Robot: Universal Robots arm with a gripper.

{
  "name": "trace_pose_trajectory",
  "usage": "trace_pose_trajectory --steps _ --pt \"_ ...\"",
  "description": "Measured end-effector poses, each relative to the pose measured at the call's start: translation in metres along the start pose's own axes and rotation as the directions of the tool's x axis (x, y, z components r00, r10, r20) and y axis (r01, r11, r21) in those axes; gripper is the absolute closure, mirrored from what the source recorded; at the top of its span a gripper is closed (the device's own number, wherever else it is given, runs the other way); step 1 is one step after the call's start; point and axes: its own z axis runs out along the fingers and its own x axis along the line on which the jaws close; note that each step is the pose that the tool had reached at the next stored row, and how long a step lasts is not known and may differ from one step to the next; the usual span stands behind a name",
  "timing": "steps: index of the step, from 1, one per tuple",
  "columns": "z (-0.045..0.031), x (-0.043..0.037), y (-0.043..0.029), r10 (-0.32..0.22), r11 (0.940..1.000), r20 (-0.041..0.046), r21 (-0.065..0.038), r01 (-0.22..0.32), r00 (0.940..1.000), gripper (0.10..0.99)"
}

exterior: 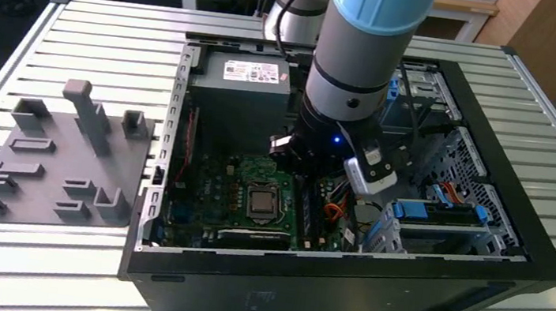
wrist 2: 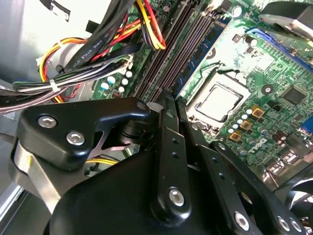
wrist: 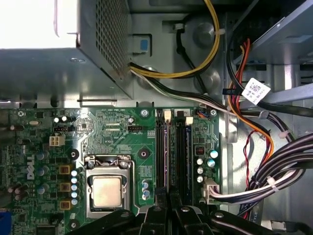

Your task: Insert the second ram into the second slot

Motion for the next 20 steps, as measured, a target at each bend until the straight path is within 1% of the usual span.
trace_pose_trajectory --steps 4,10,16,20 --pt "0.0042 -0.0001 -0.0002 0.004 1.0 0.0 0.0 -0.004 1.0 0.949" --pt "0.0077 -0.0007 -0.0004 0.019 0.9998 0.0006 0.0 -0.019 0.9998 0.949" --pt "0.0121 -0.0007 -0.0006 0.018 0.9998 0.0005 0.0 -0.018 0.9998 0.949" --pt "0.0128 -0.0007 -0.0006 0.018 0.9998 0.0004 0.0 -0.018 0.9998 0.949"
